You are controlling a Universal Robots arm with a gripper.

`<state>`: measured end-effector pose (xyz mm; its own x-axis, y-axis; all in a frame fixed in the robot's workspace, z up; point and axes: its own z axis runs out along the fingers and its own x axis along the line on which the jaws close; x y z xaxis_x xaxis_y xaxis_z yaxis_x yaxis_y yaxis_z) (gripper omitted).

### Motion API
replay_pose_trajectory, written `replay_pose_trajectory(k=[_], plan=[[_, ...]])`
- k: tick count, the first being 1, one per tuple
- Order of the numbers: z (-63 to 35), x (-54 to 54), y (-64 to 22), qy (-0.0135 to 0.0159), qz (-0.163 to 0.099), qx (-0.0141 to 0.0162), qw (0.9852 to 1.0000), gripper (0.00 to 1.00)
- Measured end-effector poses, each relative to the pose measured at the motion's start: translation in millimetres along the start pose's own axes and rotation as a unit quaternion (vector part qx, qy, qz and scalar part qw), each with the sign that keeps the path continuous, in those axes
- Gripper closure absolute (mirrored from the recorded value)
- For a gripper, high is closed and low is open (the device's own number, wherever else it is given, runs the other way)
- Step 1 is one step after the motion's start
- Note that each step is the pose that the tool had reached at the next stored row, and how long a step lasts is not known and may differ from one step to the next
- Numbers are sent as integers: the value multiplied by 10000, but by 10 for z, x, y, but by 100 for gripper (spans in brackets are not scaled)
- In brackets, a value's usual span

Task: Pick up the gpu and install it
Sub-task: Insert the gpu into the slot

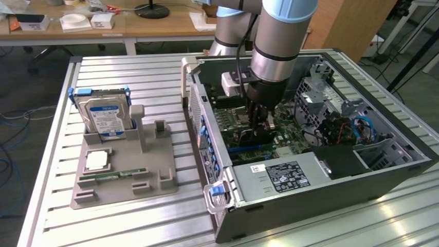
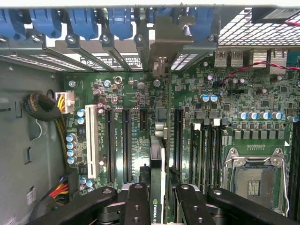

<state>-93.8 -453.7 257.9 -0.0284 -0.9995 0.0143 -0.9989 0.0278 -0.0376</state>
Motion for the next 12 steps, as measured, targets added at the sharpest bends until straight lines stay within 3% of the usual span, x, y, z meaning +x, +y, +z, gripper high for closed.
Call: replay_pose_trajectory(k=[4,12], plan=[[-51,0,-5,0,-1,0,10000,74],[-40,0,-15,0,-1,0,10000,74]])
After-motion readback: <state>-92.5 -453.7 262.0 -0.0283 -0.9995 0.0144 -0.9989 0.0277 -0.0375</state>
